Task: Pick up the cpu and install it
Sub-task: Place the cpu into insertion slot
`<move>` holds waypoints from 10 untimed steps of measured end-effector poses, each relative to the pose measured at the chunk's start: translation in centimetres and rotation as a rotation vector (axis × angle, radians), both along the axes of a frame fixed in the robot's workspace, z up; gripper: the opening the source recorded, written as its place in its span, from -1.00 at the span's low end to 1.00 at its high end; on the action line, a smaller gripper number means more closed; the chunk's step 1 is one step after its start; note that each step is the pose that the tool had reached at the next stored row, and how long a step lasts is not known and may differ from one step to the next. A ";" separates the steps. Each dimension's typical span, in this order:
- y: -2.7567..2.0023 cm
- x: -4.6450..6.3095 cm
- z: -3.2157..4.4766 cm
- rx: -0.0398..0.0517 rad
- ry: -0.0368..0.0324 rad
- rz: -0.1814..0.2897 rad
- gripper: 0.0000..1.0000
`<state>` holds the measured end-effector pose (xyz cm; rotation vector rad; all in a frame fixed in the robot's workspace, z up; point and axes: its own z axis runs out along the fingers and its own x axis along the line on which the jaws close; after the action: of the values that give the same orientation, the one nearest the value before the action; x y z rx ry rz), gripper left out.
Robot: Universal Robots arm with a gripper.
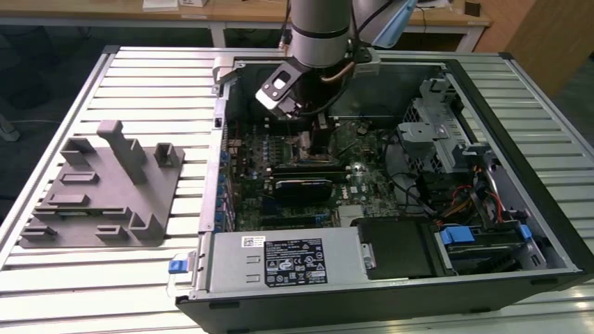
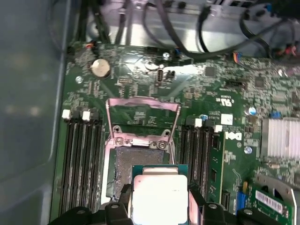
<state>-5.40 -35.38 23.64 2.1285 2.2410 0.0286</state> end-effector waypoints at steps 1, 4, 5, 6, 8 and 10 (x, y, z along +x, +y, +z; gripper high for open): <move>0.01 0.0 -0.05 0.0001 0.0000 -0.007 0.09; 0.13 0.0 -0.28 0.0009 0.0001 -0.012 0.09; 0.19 0.0 -0.38 0.0015 0.0000 -0.012 0.09; 0.26 0.0 -0.46 0.0018 0.0001 -0.012 0.09; 0.35 0.0 -0.69 0.0030 0.0000 -0.012 0.09; 0.37 0.0 -0.98 0.0033 0.0000 -0.012 0.09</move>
<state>-5.42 -35.00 22.66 2.1432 2.2298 0.0318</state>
